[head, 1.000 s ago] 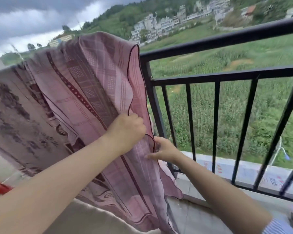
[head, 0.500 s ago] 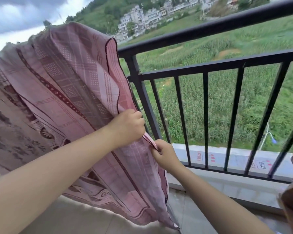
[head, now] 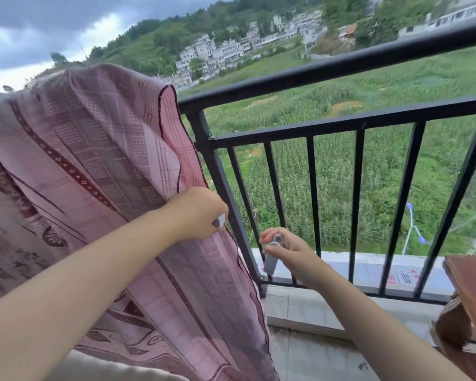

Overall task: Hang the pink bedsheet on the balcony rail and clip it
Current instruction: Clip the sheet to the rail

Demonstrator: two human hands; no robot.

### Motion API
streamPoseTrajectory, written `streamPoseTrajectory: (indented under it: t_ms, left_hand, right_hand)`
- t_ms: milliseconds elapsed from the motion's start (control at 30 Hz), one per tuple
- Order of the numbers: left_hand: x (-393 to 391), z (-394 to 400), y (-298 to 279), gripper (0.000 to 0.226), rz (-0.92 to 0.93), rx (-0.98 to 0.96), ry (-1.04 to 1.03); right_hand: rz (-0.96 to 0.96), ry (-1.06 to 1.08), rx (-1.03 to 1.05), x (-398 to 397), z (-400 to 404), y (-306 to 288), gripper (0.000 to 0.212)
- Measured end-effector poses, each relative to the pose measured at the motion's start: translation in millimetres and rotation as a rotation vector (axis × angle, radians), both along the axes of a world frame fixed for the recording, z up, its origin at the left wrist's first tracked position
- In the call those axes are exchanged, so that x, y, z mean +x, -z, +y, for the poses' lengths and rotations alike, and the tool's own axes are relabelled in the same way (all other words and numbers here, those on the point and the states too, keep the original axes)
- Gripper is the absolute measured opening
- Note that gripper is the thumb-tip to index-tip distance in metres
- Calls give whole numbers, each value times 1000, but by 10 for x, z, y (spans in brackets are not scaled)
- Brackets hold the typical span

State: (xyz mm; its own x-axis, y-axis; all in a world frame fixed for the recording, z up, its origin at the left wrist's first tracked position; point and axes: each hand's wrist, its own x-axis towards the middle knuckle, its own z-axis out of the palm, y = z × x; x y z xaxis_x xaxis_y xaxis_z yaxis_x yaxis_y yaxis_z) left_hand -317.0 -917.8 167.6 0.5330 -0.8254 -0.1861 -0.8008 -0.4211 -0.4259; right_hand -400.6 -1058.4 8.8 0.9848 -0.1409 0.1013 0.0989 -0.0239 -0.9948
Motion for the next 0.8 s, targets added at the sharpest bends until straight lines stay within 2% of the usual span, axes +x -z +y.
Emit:
streamPoseTrajectory:
  t_ms: [200,300,367,533,600,700,800]
  left_hand:
    - [-55,31,15,24,39,-103,-75]
    - [-83,83,35,22,38,-112,-87]
    - [-93,131,69,23,28,-98,-100]
    - [-96,188,121,9,34,-42,-117]
    - [-123,190,102,21,44,12,-140]
    - [-97,198,101,9,49,22,-124]
    - [-90,180,101,14,110,-33,-81]
  right_hand:
    - [-17,36,-304,-37,2,-177,13]
    - [-70,171,-231,-24,49,-212,10]
    - [-90,243,-211,-13,86,-203,17]
    - [-202,265,-235,-47,234,-247,21]
    - [-257,286,-215,-41,288,-244,21]
    - [-293,278,-140,-30,381,-207,19]
    - [-317,283,-96,-56,476,-140,20]
